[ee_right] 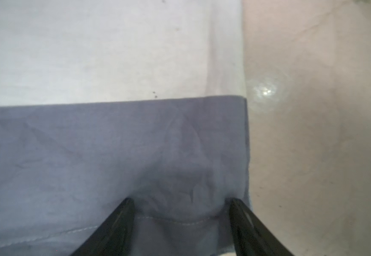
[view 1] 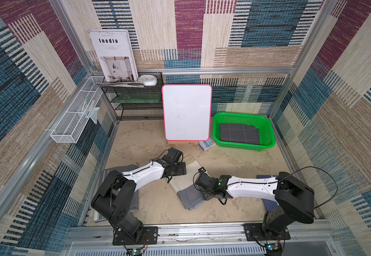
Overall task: Put the folded pillowcase in the basket
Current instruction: Adjust the pillowcase at the center of the board.
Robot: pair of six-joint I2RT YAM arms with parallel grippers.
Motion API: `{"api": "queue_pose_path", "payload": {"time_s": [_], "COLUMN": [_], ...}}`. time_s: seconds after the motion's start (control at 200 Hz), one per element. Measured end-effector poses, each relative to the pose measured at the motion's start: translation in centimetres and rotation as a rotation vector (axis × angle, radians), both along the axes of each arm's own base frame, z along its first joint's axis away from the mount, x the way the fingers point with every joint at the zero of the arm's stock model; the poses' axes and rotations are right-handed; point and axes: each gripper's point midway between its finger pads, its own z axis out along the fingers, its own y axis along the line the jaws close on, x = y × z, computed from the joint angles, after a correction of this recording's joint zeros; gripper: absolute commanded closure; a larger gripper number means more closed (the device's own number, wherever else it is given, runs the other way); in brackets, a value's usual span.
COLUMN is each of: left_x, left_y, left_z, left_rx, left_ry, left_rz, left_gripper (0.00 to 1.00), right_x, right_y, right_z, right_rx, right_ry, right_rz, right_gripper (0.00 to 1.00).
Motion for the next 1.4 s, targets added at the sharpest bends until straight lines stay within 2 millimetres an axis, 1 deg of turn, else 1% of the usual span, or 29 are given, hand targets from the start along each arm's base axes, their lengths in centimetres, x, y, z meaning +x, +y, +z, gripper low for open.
{"api": "queue_pose_path", "payload": {"time_s": [0.045,0.145,0.285,0.381,0.436,0.481,0.516,0.566,0.646,0.736,0.796,0.851,0.891,1.022,1.117,1.222,1.292,1.402], "left_x": [-0.4,-2.2,-4.2,-5.4,-6.3,-6.9,-7.2,-7.1,-6.2,-3.4,-1.3,-0.1,0.5,0.7,0.2,-1.3,-1.8,-3.1], "left_y": [0.0,0.2,-1.1,-2.6,-3.4,-3.5,-3.2,-2.3,-1.1,-0.1,0.2,0.2,-0.1,-1.3,-1.6,-1.8,-2.3,-3.3], "left_z": [-0.3,-0.8,-0.8,-0.7,-0.5,-0.2,0.4,1.6,3.6,5.8,6.4,6.1,5.3,2.8,0.8,-0.9,-1.0,-1.0], "left_rx": [-0.016,-0.050,-0.093,-0.114,-0.132,-0.146,-0.153,-0.161,-0.154,-0.119,-0.098,-0.076,-0.065,-0.051,-0.054,-0.064,-0.076,-0.095], "left_ry": [0.006,0.022,0.020,0.015,0.022,0.028,0.006,-0.047,-0.135,-0.198,-0.214,-0.202,-0.177,-0.094,-0.031,0.027,0.021,0.007], "left_rz": [0.007,0.019,-0.014,-0.057,-0.081,-0.085,-0.078,-0.048,0.001,0.046,0.061,0.058,0.042,-0.017,-0.034,-0.049,-0.059,-0.081], "left_gripper": [0.15,0.15,0.15,0.16,0.16,0.15,0.11,0.06,0.05,0.05,0.06,0.06,0.07,0.11,0.14,0.15,0.15,0.16], "right_x": [0.5,1.7,3.4,3.9,4.2,4.4,4.4,4.3,3.7,3.0,2.7,2.4,2.0,1.0,0.8,0.9,1.3,2.7], "right_y": [-0.8,-2.7,-5.2,-5.9,-5.9,-5.7,-5.4,-4.8,-3.9,-3.3,-3.1,-2.9,-2.6,-2.4,-3.3,-3.9,-4.2,-5.3], "right_z": [0.0,0.1,0.2,0.4,0.7,1.2,1.5,2.1,2.8,2.9,2.7,2.6,2.5,2.0,1.0,0.2,0.0,0.0], "right_rx": [-0.002,-0.002,0.010,0.022,0.035,0.052,0.071,0.116,0.180,0.215,0.220,0.216,0.216,0.194,0.157,0.124,0.111,0.103], "right_ry": [-0.009,-0.021,-0.030,-0.034,-0.040,-0.048,-0.050,-0.054,-0.060,-0.048,-0.039,-0.036,-0.033,-0.035,-0.028,-0.029,-0.032,-0.042], "right_rz": [-0.032,-0.117,-0.235,-0.273,-0.283,-0.284,-0.280,-0.262,-0.223,-0.196,-0.187,-0.179,-0.168,-0.155,-0.182,-0.210,-0.229,-0.286], "right_gripper": [0.26,0.25,0.23,0.24,0.25,0.27,0.27,0.27,0.27,0.29,0.29,0.29,0.29,0.28,0.27,0.24,0.23,0.22]}}
